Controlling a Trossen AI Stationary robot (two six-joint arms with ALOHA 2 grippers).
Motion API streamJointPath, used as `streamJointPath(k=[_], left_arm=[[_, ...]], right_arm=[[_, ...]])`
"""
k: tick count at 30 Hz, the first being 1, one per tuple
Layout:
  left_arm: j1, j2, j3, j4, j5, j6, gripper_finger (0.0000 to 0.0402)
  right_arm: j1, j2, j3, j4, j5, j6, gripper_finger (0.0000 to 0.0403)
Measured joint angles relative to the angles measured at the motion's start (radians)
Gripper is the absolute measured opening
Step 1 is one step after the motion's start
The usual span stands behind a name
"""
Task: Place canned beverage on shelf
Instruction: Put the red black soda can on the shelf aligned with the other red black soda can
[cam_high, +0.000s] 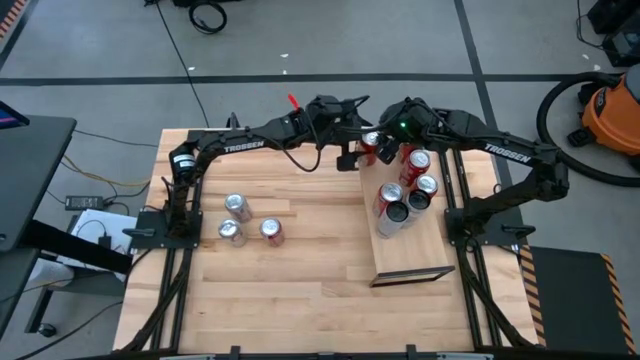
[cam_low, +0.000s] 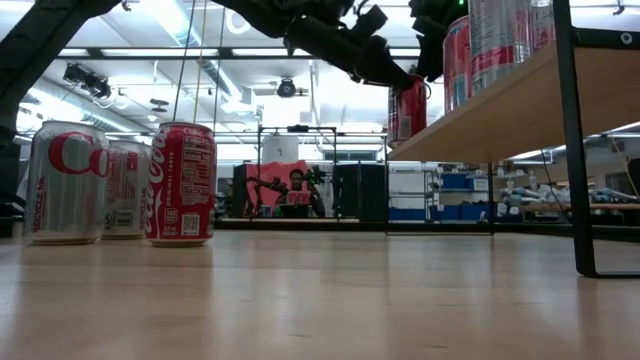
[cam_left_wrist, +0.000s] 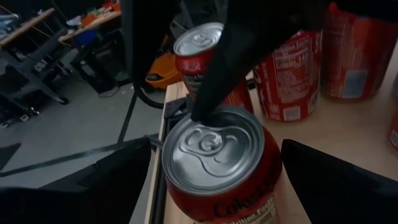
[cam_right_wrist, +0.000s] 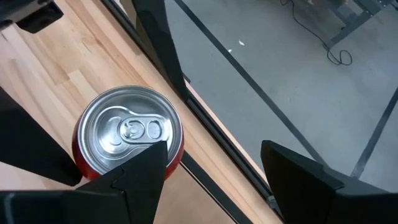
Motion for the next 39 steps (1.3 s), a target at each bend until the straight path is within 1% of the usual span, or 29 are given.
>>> streamJointPath(k=[7,13,16,20,24,30,33,36,39], left_arm=[[-0.005,-0.004,0.000,0.004,0.001,0.006,0.0371],[-0.006,-0.049,0.000,-0.040,0.001,0.024,0.0371],[-0.006,-0.075,0.000,-0.089,0.001,0.020,0.0371],[0.004,-0.102,0.000,-0.226,0.003,-0.002,0.0371],[0.036,-0.102,0.000,-0.329,0.003,-0.031,0.0371],[0.064,-0.094,-0.002,-0.318,0.101,-0.057,0.0371],[0.059,-0.090,-0.005,-0.359,0.107,-0.056,0.0371],[0.047,-0.079,-0.002,-0.358,0.106,-0.056,0.0369],[0.029,-0.062,-0.003,-0.348,0.103,-0.055,0.0357]], right_arm=[[0.000,0.000,0.000,-0.001,0.000,0.001,0.0269],[0.000,0.000,0.000,-0.002,0.000,0.001,0.0270],[0.000,0.000,0.000,-0.003,0.000,0.001,0.0269],[0.000,0.000,0.000,-0.003,0.000,0.001,0.0270],[0.000,0.000,0.000,-0.003,0.000,0.001,0.0269],[0.000,0.000,0.000,-0.003,0.000,0.001,0.0270],[0.000,0.000,0.000,-0.002,0.000,0.000,0.0270],[0.000,0.000,0.000,0.000,0.000,-0.004,0.0270],[0.000,0.000,0.000,0.000,0.000,-0.004,0.0270]])
